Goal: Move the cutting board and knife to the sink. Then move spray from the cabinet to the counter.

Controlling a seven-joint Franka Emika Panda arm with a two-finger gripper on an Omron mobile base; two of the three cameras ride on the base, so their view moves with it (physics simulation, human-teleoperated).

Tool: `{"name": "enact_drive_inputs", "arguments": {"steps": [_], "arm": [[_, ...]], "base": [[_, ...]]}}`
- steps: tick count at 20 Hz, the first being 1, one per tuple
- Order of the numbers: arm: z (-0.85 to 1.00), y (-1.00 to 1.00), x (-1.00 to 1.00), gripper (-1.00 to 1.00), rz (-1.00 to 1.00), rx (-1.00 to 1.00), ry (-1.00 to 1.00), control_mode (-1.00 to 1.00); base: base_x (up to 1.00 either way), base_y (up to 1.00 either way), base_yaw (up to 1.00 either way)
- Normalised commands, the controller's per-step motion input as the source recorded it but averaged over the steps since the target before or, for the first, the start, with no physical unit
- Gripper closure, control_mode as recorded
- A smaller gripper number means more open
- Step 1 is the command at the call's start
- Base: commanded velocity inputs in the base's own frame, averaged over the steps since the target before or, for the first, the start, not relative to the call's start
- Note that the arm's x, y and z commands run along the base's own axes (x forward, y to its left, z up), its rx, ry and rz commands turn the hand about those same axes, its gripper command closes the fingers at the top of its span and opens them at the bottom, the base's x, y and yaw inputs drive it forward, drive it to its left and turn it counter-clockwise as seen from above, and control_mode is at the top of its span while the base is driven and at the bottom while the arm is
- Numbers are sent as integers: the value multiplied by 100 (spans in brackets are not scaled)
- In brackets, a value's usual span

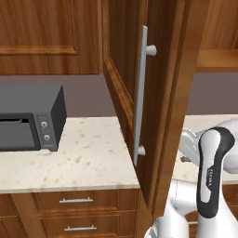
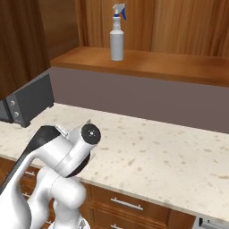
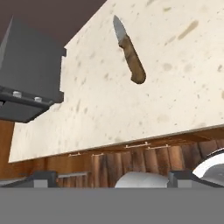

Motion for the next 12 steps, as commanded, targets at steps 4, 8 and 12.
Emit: {"name": "enact_drive_inputs", "arguments": {"steps": [4,8,12], "arm": [[0,8,80,-100,4,-46,48,-100],[-25,16,85,-100,16,-46,49,-100],[-63,7,66,-100,20,-26,30,-100]], "base": [[0,0,0],[0,0,0],[0,0,0]]}}
